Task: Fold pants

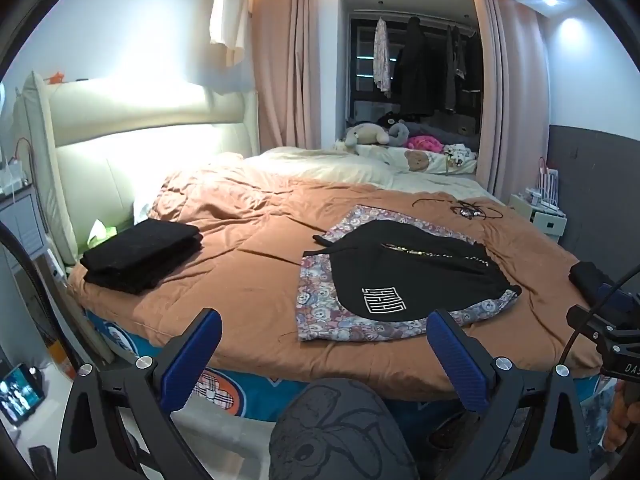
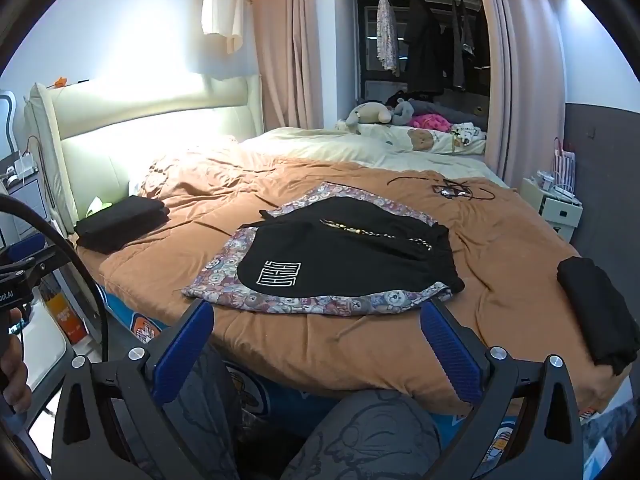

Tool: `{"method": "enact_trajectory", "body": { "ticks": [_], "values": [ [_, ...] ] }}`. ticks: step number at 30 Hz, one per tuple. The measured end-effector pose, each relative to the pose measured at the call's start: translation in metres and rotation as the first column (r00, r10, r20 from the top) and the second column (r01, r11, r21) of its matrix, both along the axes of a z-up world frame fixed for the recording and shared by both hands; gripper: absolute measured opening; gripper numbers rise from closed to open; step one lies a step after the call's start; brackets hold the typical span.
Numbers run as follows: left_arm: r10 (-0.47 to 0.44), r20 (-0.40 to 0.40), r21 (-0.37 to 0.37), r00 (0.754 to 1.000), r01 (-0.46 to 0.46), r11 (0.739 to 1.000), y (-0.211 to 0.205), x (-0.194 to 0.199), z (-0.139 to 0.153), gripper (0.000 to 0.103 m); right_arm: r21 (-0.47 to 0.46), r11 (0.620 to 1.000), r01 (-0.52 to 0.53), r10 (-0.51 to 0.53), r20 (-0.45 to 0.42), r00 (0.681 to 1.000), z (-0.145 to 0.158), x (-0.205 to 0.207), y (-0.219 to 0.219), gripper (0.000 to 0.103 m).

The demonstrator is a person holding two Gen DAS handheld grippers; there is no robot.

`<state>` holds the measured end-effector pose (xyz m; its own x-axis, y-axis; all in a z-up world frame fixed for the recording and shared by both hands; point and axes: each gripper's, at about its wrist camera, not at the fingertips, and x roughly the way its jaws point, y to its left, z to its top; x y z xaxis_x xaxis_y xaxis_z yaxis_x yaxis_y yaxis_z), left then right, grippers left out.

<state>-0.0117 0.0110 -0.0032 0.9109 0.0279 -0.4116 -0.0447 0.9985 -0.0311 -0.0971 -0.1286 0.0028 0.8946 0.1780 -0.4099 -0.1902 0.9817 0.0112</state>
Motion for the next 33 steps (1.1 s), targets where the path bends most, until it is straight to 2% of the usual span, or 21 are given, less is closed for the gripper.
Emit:
{"method": "enact_trajectory", "body": {
  "ticks": [12, 18, 33],
  "values": [
    [0.035, 0.011, 0.005, 0.999, -0.035, 0.999, 0.002, -0.004, 0.004, 0.103, -0.002, 1.0, -0.01, 0.01, -0.022, 1.0, -0.002, -0.001, 0.001, 0.103],
    [0.067, 0.003, 0.037, 0.998, -0.067, 0.997, 0.002, -0.003, 0.002, 0.103, -0.004, 1.0, -0.006, 0.006, -0.023, 1.0, 0.0, -0.003, 0.0, 0.103],
    [0.078, 0.017, 0.052, 0.997, -0.079, 0.996, -0.003, -0.012, 0.001, 0.103, -0.002, 1.0, 0.012, -0.012, -0.017, 1.0, 0.003, -0.011, -0.003, 0.103]
  ]
}}
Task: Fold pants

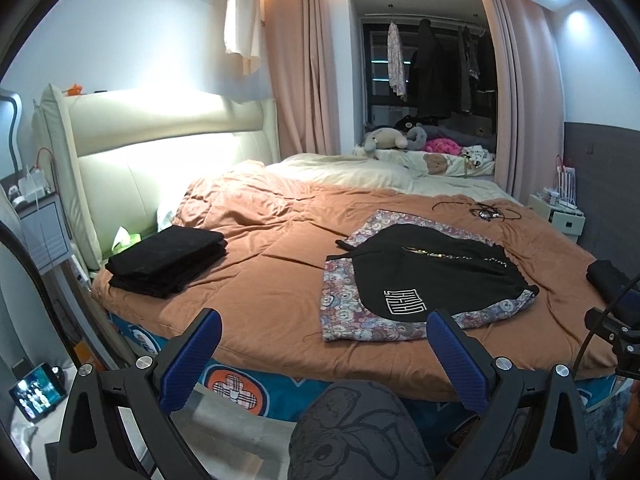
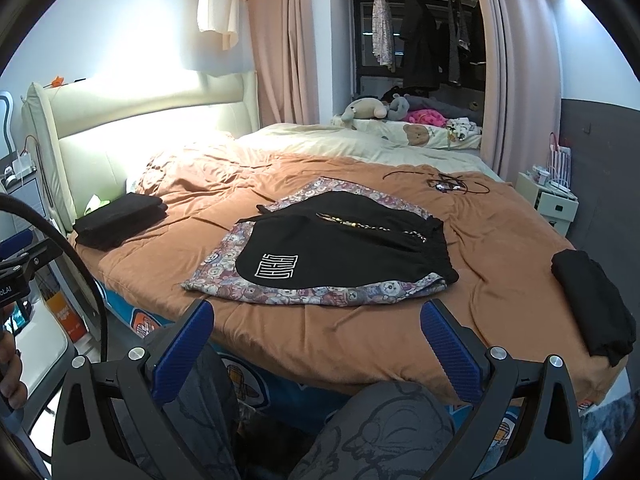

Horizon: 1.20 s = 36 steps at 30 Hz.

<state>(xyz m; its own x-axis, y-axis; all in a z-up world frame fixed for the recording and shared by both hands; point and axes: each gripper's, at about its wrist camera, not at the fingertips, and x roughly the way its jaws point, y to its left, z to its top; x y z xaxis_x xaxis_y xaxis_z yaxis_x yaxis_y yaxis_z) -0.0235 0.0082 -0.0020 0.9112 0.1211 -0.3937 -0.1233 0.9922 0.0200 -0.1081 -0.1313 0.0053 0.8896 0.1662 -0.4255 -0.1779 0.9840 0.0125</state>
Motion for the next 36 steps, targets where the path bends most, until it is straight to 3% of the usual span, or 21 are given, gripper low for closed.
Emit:
{"method": "enact_trajectory", "body": {
  "ticks": [36],
  "values": [
    [-0.024, 0.003, -0.034, 1.0, 0.024, 0.999, 0.005, -0.007, 0.001, 0.103, -0.02, 1.0, -0.008, 0.008, -0.008, 1.0, 0.01, -0.003, 0.005, 0.103]
  ]
}}
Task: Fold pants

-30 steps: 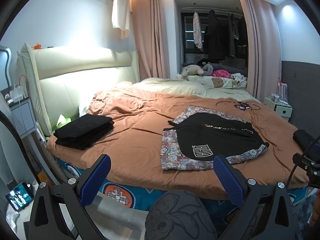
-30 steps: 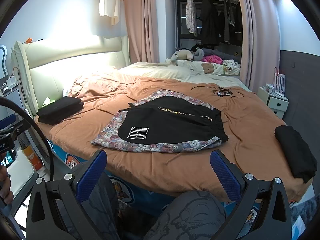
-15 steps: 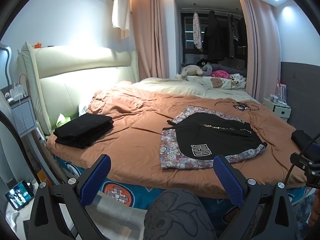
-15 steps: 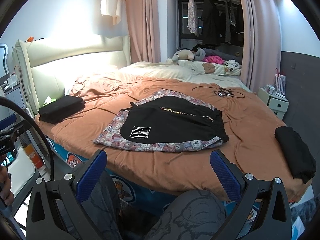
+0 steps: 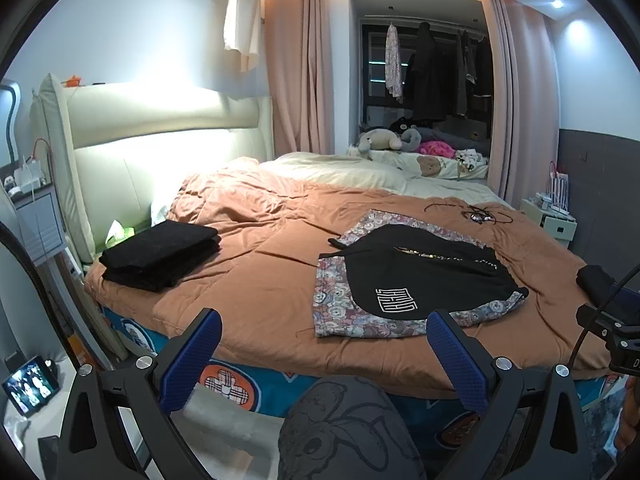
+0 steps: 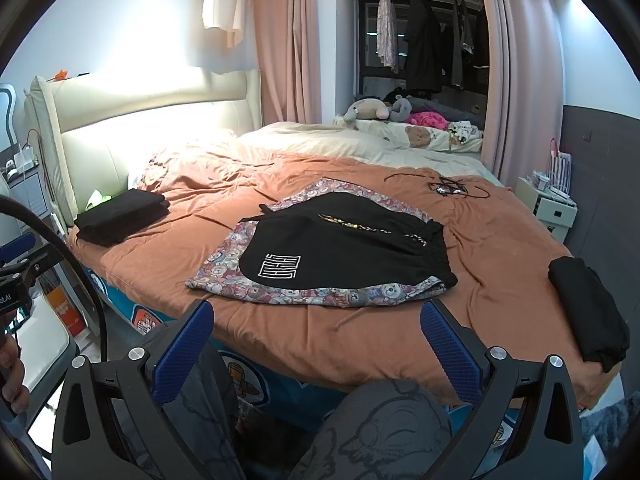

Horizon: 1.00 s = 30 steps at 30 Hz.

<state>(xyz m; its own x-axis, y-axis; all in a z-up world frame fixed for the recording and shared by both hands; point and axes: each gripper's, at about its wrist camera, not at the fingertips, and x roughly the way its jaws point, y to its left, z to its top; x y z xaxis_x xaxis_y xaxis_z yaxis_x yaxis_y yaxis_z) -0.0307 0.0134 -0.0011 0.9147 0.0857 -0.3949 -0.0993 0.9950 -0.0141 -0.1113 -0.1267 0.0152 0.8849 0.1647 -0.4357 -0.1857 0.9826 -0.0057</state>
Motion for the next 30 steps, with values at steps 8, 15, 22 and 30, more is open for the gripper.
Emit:
{"method": "enact_trajectory", "body": {
  "ticks": [8, 15, 22, 30],
  "values": [
    [-0.009, -0.012, -0.002, 1.0, 0.009, 1.0, -0.005, 0.014, -0.002, 0.103, -0.011, 1.0, 0.0, 0.0, -0.017, 1.0, 0.006, 0.016, -0.002, 0.103],
    [-0.038, -0.033, -0.038, 0.999, 0.037, 0.999, -0.002, 0.028, -0.002, 0.103, 0.011, 1.0, 0.013, -0.013, -0.028, 1.0, 0.005, 0.031, -0.007, 0.103],
    [-0.062, -0.042, -0.086, 0.997, 0.058, 0.995, 0.008, 0.041, 0.001, 0.103, 0.018, 0.999, 0.036, -0.035, -0.049, 0.998, 0.008, 0.041, -0.008, 0.103],
    [-0.088, -0.084, -0.121, 0.993, 0.077, 0.99, 0.014, 0.061, -0.014, 0.103, 0.029, 0.997, 0.069, -0.067, -0.08, 0.995, 0.003, 0.062, -0.005, 0.103]
  ]
}}
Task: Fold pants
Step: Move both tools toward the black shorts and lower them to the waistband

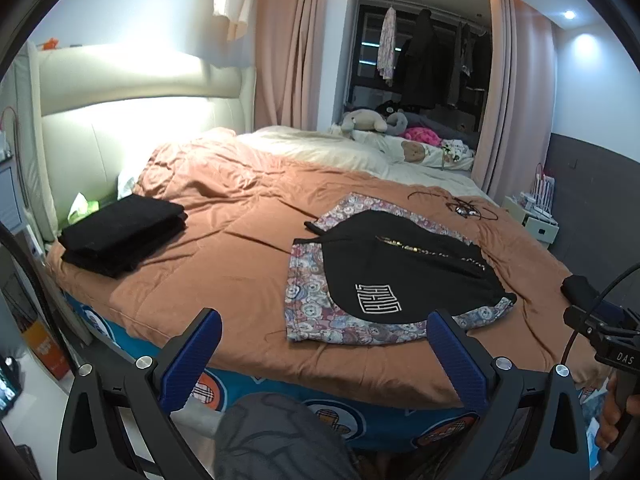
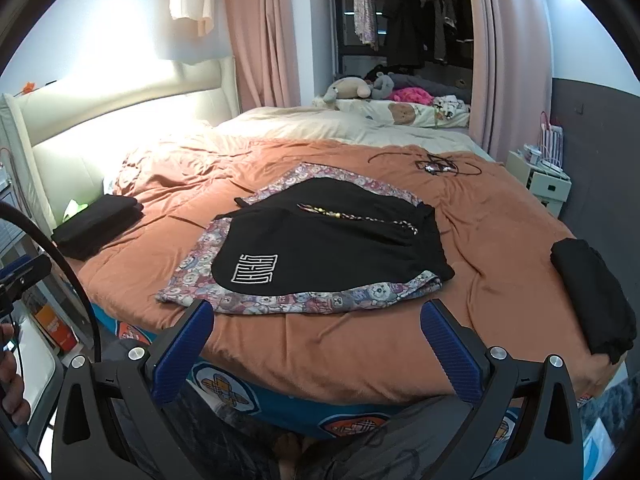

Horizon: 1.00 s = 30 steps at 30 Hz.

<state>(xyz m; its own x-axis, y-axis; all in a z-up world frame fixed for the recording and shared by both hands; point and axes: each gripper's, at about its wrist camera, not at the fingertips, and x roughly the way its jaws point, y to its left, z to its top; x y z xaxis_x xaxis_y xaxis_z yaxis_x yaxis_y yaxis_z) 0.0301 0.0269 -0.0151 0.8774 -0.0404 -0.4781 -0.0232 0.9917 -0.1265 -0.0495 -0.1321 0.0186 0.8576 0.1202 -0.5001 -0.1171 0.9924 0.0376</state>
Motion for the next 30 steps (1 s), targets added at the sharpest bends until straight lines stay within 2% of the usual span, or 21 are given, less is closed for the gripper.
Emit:
{"method": "enact_trajectory", "body": {
  "ticks": [9, 14, 15, 19, 21, 26, 30],
  "values": [
    [-0.066, -0.051, -0.072, 0.997, 0.062, 0.995, 0.008, 0.031, -0.028, 0.103, 0.01, 0.999, 0.03, -0.03, -0.027, 0.999, -0.016, 0.033, -0.007, 0.103],
    [-0.081, -0.091, -0.144, 0.993, 0.068, 0.987, 0.02, 0.053, -0.049, 0.103, 0.064, 0.998, 0.022, -0.018, -0.065, 0.998, -0.028, 0.056, -0.022, 0.103],
    [-0.075, -0.103, -0.157, 0.992, 0.058, 0.986, 0.023, 0.058, -0.054, 0.101, 0.073, 0.997, 0.025, -0.02, -0.073, 0.997, -0.029, 0.061, -0.026, 0.103],
    [-0.069, -0.167, -0.19, 0.984, 0.036, 0.981, 0.03, 0.083, -0.072, 0.079, 0.098, 0.995, 0.035, -0.025, -0.107, 0.994, -0.038, 0.079, -0.04, 0.103],
    [-0.07, -0.198, -0.201, 0.978, 0.029, 0.979, 0.031, 0.093, -0.08, 0.074, 0.104, 0.994, 0.046, -0.033, -0.124, 0.992, -0.042, 0.088, -0.046, 0.103],
    [-0.085, -0.264, -0.229, 0.961, 0.023, 0.973, 0.033, 0.114, -0.101, 0.072, 0.12, 0.99, 0.073, -0.053, -0.16, 0.986, -0.048, 0.109, -0.055, 0.103],
    [-0.113, -0.326, -0.278, 0.938, 0.019, 0.96, 0.034, 0.13, -0.119, 0.066, 0.127, 0.989, 0.081, -0.057, -0.184, 0.981, -0.054, 0.122, -0.061, 0.096]
  ]
}}
